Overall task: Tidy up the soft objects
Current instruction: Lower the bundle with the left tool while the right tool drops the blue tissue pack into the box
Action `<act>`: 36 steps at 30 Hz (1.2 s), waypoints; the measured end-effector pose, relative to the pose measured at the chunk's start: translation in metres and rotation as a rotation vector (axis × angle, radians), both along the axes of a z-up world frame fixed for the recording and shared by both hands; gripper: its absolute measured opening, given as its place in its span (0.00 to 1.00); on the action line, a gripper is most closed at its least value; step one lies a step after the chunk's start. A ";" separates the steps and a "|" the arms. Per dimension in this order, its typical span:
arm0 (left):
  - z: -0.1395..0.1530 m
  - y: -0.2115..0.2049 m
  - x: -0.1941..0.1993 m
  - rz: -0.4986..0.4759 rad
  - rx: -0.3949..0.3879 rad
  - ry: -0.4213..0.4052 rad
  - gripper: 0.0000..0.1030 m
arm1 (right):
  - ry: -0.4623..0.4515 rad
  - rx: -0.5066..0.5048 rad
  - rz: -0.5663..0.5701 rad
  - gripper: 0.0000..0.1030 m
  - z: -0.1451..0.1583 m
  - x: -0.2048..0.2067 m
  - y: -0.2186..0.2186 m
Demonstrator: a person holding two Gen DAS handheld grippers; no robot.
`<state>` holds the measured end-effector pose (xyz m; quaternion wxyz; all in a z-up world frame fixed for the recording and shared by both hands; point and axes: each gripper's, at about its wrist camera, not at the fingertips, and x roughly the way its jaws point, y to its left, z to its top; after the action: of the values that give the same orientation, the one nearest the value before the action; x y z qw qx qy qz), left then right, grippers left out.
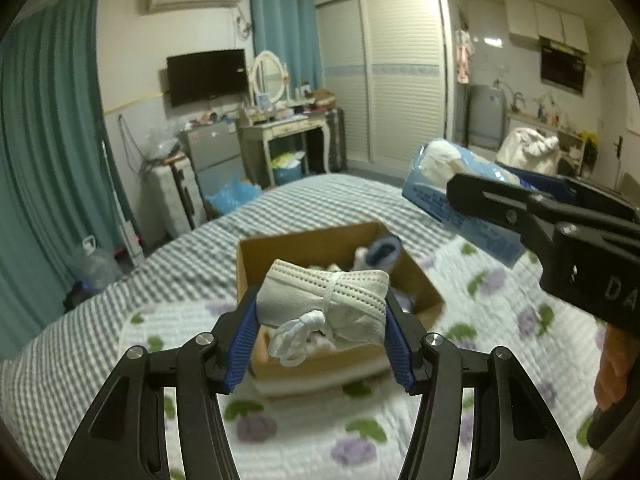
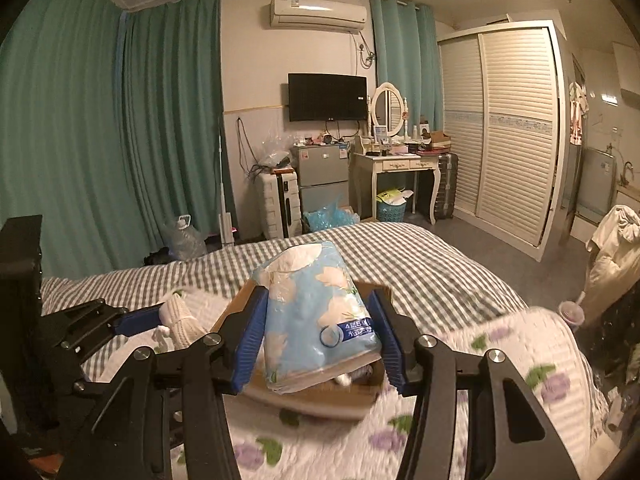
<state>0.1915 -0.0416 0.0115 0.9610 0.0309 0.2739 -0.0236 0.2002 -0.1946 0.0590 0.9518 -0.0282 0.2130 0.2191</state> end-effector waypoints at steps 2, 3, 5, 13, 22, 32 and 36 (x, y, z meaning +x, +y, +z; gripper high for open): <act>-0.005 0.002 0.021 0.011 -0.005 0.006 0.54 | 0.007 -0.004 0.004 0.50 -0.003 0.022 0.007; -0.008 0.003 0.032 0.018 -0.004 0.010 0.54 | 0.013 -0.005 0.008 0.50 -0.005 0.031 0.010; -0.015 0.007 0.047 0.029 -0.003 0.016 0.54 | 0.031 0.001 0.014 0.50 -0.013 0.054 0.018; -0.052 0.021 0.089 0.036 0.015 0.045 0.55 | 0.111 0.013 0.040 0.50 -0.049 0.136 0.044; -0.060 0.019 0.091 0.054 -0.037 0.031 0.87 | 0.205 0.084 0.080 0.57 -0.088 0.183 0.045; -0.016 0.014 0.037 0.082 -0.014 0.015 0.87 | 0.167 0.111 0.013 0.66 -0.047 0.146 0.009; 0.037 0.009 -0.007 0.089 -0.018 -0.078 0.87 | 0.105 0.093 0.003 0.66 0.001 0.102 -0.003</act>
<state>0.1849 -0.0323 0.0488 0.9712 0.0111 0.2372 0.0181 0.3025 -0.1975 0.0599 0.9393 0.0272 0.2520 0.2313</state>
